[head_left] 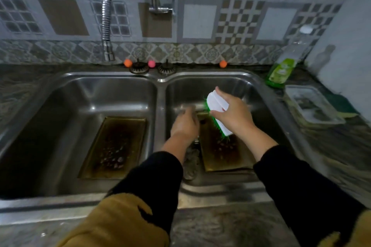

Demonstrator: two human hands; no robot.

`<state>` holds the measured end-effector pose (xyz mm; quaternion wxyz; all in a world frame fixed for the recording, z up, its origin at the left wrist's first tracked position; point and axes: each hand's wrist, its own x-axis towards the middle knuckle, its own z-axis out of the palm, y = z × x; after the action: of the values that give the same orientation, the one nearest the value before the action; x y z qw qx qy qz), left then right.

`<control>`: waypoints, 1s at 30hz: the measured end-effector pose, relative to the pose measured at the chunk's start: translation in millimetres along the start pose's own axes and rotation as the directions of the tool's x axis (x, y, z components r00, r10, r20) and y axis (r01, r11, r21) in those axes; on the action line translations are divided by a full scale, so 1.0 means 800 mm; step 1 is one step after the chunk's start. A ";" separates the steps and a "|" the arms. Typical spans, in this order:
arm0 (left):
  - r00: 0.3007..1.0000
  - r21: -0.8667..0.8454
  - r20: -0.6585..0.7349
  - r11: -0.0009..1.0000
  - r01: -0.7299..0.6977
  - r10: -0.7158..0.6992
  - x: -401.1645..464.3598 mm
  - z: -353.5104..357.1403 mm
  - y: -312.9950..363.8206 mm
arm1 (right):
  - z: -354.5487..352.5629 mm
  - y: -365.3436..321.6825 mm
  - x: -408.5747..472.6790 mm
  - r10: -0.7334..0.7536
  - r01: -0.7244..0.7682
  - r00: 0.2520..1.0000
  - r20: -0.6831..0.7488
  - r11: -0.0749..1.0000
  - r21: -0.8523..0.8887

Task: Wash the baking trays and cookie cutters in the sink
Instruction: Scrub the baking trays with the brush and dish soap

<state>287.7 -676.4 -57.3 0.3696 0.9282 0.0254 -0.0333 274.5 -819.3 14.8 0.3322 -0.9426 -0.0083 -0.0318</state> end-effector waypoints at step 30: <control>0.979 -0.208 0.060 0.957 0.202 -0.194 0.001 0.125 0.005 | -0.166 0.159 0.061 -0.052 0.039 0.995 -0.079 0.987 -0.159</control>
<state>284.4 -748.1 -126.8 0.4621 0.8753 0.1143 -0.0854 321.0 -1001.6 41.7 0.2563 -0.9633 -0.0136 -0.0793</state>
